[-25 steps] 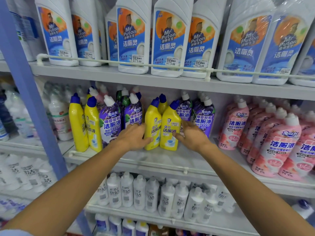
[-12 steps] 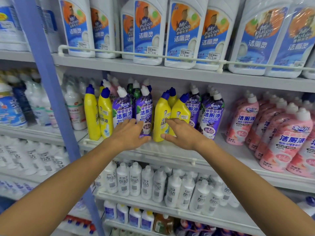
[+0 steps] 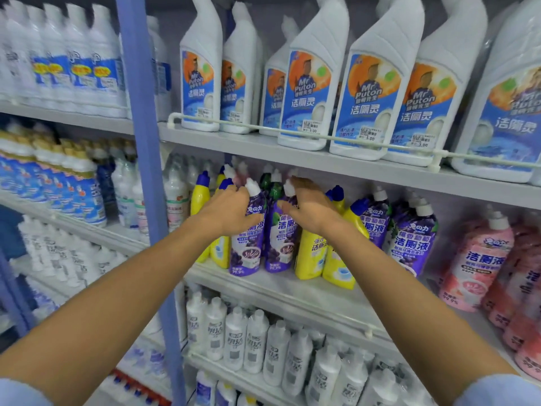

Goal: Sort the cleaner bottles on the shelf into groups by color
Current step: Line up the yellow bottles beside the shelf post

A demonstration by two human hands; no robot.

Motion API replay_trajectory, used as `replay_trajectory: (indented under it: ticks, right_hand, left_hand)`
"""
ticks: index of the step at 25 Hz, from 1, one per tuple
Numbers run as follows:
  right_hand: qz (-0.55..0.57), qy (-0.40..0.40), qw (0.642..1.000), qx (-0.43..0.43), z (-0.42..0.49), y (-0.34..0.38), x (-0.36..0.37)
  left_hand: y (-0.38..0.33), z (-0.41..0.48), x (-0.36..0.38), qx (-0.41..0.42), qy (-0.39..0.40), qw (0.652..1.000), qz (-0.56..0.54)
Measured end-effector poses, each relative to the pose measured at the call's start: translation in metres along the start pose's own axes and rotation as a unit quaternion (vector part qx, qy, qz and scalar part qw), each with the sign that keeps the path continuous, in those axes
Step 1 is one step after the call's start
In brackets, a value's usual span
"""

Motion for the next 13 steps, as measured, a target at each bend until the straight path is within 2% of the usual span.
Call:
replay_trajectory:
  ticks: [4, 8, 13]
  right_hand:
    - [0.025, 0.015, 0.999, 0.026, 0.023, -0.014, 0.014]
    - [0.026, -0.066, 0.998, 0.001, 0.032, -0.027, 0.018]
    - [0.006, -0.093, 0.996, -0.018, 0.037, -0.037, 0.008]
  left_hand:
    - [0.0, 0.025, 0.023, -0.01, -0.01, 0.999, -0.049]
    - [0.009, 0.034, 0.037, -0.055, -0.1, 0.99, -0.079]
    - [0.012, 0.038, 0.049, -0.101, -0.083, 0.981, -0.144]
Point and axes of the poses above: each hand's wrist, its own z-axis towards the middle knuckle, its own x-axis out of the palm, y = z × x, the point moved 4 cm from there along z, towards the middle knuckle, and after that the axes turned 14 degrees about z, right-handed, at the moved point
